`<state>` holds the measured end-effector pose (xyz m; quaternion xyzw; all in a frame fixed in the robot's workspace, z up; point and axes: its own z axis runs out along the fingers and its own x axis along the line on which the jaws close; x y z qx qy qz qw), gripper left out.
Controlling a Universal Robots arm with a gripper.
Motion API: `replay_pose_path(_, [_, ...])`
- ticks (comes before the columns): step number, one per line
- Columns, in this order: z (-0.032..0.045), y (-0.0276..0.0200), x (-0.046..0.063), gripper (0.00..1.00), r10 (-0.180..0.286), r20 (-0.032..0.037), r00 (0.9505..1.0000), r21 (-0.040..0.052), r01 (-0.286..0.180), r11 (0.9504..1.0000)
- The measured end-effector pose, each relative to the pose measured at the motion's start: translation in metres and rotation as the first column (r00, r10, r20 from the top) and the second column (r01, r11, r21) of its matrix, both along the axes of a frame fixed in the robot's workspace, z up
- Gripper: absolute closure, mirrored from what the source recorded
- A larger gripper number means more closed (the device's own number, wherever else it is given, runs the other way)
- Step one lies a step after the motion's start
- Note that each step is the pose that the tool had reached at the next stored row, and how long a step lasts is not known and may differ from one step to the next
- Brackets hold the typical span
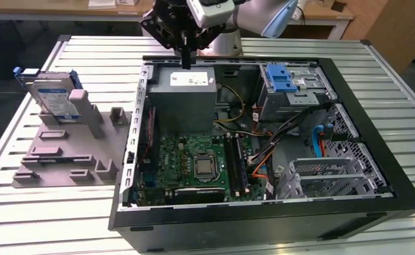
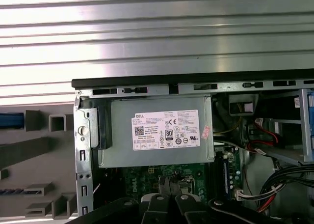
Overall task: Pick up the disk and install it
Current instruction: 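Reach for the disk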
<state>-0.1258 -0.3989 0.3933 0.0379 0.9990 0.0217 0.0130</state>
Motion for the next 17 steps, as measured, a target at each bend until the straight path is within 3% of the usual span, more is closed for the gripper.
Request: replay_pose_path(17, [-0.0003,0.0000,-0.0036,0.89,0.000,0.0001,1.0000,0.0001,0.000,1.0000])
